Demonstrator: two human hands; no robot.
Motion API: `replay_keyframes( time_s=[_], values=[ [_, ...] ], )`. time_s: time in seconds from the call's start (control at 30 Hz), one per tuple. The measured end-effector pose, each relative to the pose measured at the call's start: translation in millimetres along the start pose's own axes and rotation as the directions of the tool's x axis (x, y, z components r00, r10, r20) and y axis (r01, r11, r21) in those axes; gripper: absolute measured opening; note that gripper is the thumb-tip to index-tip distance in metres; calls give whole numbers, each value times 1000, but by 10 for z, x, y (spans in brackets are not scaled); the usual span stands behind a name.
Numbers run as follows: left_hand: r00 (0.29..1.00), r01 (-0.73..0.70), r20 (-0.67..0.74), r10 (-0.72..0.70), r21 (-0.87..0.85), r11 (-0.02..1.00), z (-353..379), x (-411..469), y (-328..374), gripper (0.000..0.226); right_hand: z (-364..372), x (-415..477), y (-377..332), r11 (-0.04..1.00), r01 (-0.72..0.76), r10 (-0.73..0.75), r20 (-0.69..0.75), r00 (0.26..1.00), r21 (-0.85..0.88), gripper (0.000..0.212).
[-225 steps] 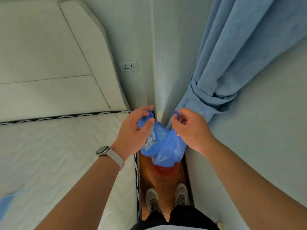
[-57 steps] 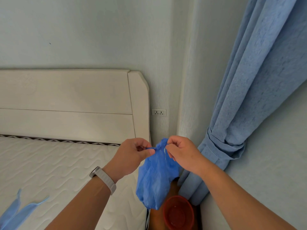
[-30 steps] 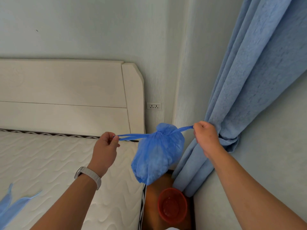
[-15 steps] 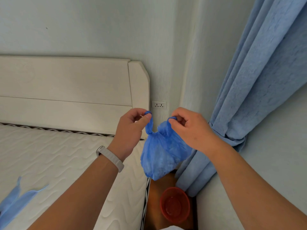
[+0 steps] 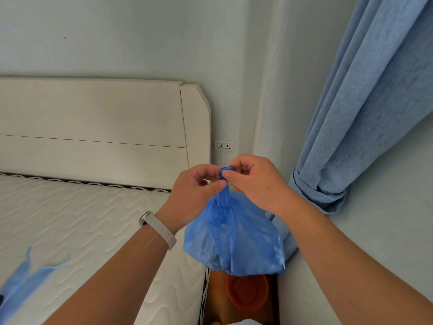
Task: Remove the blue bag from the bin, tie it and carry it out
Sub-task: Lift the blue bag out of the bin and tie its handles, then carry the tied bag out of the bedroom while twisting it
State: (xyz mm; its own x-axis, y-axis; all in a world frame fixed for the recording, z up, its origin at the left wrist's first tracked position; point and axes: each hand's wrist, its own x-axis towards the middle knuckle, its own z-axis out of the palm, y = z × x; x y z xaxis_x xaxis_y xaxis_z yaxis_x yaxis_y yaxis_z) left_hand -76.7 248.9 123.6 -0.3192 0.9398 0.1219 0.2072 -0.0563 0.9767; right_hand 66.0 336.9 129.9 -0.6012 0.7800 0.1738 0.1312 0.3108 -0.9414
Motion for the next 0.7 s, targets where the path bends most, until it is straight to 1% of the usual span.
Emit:
replay_keyframes(
  time_s=[0.07, 0.1, 0.17, 0.23, 0.3, 0.33, 0.4, 0.47, 0.53, 0.6, 0.7],
  values=[
    [1000, 8, -24, -7, 15, 1000, 3, -7, -11, 18, 13, 15, 16, 1000, -18, 17, 42, 999, 9, 7],
    [999, 14, -39, -13, 11, 1000, 4, -12, -9, 17, 14, 18, 24, 1000, -19, 19, 49, 999, 4, 9],
    [998, 11, -70, -11, 0, 1000, -13, -28, 5, 12, 11, 16, 74, 999, 15, -13, 37, 999, -38, 22],
    [994, 0, -110, -1, -3, 1000, -52, -42, 22, 7, 9, -5, 151, 978, 78, -70, 47, 996, -191, 22],
    [989, -1, -145, -1, -14, 1000, -104, -61, 47, 13, 26, -59, 244, 929, 135, -98, 124, 987, -344, 26],
    [988, -2, -154, -1, -21, 1000, -130, -77, 64, 15, 42, -98, 291, 917, 162, -106, 169, 980, -364, 32],
    [986, -5, -165, -1, -37, 999, -180, -129, 102, 15, 97, -181, 387, 920, 201, -128, 226, 966, -336, 41],
    [983, -4, -182, -7, -63, 998, -236, -211, 141, 12, 164, -265, 473, 929, 219, -146, 248, 958, -297, 45],
    [979, 0, -205, -19, -90, 996, -302, -304, 175, 11, 236, -331, 530, 927, 220, -138, 270, 953, -304, 48],
    [974, 12, -222, -36, -110, 994, -362, -409, 204, 12, 313, -383, 554, 918, 222, -126, 288, 949, -330, 47],
    [968, 34, -242, -64, -124, 992, -421, -587, 225, 8, 484, -469, 526, 908, 258, -155, 309, 938, -330, 45]
  ],
)
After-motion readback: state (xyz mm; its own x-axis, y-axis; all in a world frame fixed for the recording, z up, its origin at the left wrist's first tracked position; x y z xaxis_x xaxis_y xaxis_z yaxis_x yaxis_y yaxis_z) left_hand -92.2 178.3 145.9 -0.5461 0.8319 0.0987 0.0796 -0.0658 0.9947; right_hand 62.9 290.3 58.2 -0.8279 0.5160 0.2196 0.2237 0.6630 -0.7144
